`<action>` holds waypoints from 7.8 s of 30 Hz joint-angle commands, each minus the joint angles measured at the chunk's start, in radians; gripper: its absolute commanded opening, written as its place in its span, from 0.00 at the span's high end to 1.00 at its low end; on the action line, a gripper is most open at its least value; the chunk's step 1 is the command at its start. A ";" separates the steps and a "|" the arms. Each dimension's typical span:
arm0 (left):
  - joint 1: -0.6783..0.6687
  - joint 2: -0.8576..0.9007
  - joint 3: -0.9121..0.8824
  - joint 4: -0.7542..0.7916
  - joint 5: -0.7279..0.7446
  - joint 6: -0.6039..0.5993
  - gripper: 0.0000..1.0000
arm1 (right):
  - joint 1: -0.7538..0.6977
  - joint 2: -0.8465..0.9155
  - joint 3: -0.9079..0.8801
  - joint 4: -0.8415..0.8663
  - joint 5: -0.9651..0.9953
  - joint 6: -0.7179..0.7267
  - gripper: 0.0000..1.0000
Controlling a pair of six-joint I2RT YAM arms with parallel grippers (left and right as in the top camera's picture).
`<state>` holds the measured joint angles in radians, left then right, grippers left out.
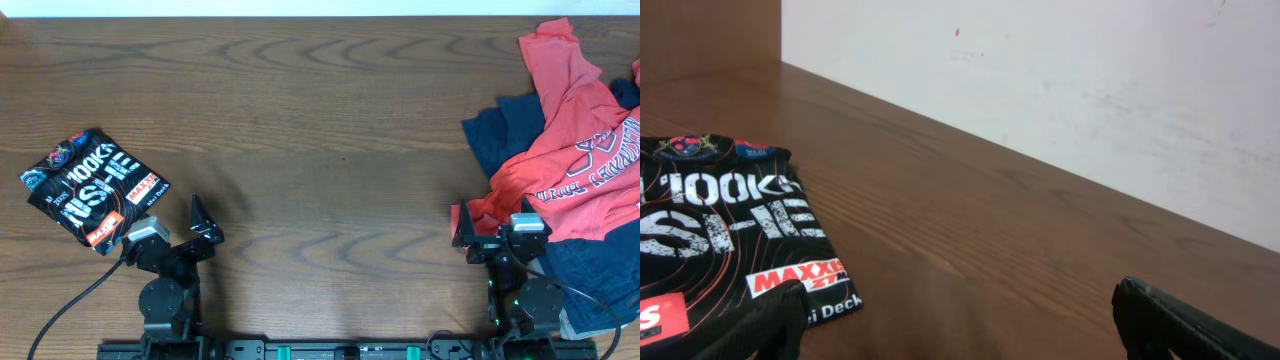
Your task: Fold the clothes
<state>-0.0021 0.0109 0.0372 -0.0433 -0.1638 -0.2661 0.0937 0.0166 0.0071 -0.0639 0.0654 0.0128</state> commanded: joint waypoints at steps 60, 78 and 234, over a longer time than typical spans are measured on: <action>-0.003 0.013 -0.033 -0.011 -0.005 -0.008 0.02 | -0.012 0.002 -0.002 -0.004 -0.003 -0.014 0.01; -0.003 0.013 -0.033 -0.011 -0.005 -0.008 0.02 | -0.012 0.002 -0.002 -0.004 -0.003 -0.014 0.01; -0.037 0.942 0.621 -0.555 0.423 -0.300 0.02 | 0.235 1.264 0.993 -0.728 0.129 0.230 0.01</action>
<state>-0.0181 0.8806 0.6453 -0.6106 0.1150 -0.4973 0.3725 1.2930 0.9928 -0.7605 0.1768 0.2214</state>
